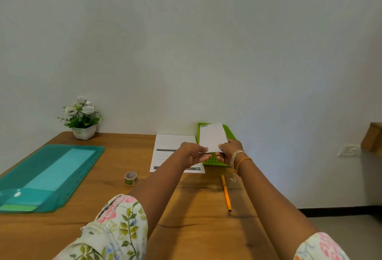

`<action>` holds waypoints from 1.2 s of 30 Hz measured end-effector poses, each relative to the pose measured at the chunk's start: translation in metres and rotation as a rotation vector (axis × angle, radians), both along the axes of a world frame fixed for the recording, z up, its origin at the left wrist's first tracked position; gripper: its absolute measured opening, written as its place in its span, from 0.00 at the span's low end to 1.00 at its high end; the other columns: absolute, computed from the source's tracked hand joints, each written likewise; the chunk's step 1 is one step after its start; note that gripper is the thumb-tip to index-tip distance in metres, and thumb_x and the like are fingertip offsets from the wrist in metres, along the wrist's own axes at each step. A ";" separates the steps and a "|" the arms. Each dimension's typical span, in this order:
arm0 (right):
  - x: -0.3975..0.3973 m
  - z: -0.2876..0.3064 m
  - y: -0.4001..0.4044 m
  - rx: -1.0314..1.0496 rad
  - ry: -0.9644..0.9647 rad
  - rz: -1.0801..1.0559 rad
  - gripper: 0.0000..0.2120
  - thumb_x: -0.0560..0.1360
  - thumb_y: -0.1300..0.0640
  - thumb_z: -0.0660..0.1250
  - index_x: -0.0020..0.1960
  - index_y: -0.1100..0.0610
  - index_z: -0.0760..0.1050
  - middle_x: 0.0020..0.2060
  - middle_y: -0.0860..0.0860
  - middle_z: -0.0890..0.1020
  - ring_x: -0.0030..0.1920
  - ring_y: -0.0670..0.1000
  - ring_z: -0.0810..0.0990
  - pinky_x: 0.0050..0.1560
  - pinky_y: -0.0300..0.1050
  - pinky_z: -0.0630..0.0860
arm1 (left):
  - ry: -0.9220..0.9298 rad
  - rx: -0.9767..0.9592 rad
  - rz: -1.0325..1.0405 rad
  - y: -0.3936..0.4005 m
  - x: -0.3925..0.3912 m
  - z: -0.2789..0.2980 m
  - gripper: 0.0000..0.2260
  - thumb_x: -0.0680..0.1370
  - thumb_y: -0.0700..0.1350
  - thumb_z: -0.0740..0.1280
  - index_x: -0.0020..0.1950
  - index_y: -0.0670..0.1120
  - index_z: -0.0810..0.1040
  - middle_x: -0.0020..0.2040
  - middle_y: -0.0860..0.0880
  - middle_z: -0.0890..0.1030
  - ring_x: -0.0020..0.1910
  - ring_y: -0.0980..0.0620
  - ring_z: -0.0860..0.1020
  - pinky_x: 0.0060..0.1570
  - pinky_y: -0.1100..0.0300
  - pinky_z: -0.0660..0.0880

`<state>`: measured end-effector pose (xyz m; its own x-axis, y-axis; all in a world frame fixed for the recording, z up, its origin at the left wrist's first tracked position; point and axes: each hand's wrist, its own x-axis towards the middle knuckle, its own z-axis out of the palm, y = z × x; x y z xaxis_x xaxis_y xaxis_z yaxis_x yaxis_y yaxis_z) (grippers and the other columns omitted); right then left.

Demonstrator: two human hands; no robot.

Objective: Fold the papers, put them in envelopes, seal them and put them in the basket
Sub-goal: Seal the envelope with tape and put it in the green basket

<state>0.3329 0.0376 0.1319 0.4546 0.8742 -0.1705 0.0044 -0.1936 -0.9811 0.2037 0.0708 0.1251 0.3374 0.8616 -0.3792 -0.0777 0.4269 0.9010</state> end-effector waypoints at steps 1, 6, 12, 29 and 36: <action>0.004 0.001 0.007 -0.013 0.008 -0.002 0.14 0.79 0.69 0.57 0.63 0.67 0.69 0.32 0.57 0.74 0.27 0.51 0.75 0.17 0.35 0.72 | 0.030 0.000 -0.003 0.006 0.003 -0.001 0.12 0.76 0.32 0.67 0.59 0.33 0.73 0.44 0.39 0.80 0.34 0.49 0.83 0.33 0.60 0.80; 0.024 0.000 0.037 -0.063 0.005 -0.038 0.05 0.78 0.68 0.60 0.54 0.67 0.69 0.19 0.57 0.75 0.13 0.45 0.72 0.15 0.37 0.72 | 0.078 0.037 0.038 0.035 0.017 -0.003 0.07 0.75 0.31 0.68 0.51 0.33 0.74 0.39 0.38 0.80 0.24 0.51 0.81 0.29 0.61 0.80; 0.041 -0.011 0.059 -0.009 -0.008 -0.110 0.11 0.72 0.71 0.67 0.38 0.65 0.65 0.33 0.60 0.75 0.32 0.56 0.79 0.35 0.51 0.80 | 0.200 0.158 0.078 0.053 0.038 -0.009 0.12 0.75 0.30 0.68 0.56 0.27 0.74 0.36 0.38 0.79 0.27 0.47 0.80 0.21 0.62 0.75; 0.019 -0.050 0.033 -0.008 -0.690 -0.254 0.19 0.74 0.58 0.68 0.64 0.58 0.73 0.67 0.59 0.66 0.52 0.62 0.79 0.54 0.49 0.75 | 0.477 0.592 0.129 0.037 0.002 -0.051 0.08 0.77 0.40 0.66 0.55 0.44 0.81 0.48 0.45 0.83 0.40 0.49 0.84 0.37 0.57 0.80; -0.057 -0.078 -0.011 0.153 -0.867 -0.118 0.10 0.71 0.63 0.64 0.50 0.56 0.78 0.56 0.55 0.71 0.47 0.59 0.79 0.45 0.48 0.75 | 0.720 0.731 0.107 0.001 -0.065 -0.078 0.10 0.76 0.40 0.65 0.55 0.46 0.82 0.53 0.48 0.82 0.51 0.53 0.78 0.51 0.61 0.74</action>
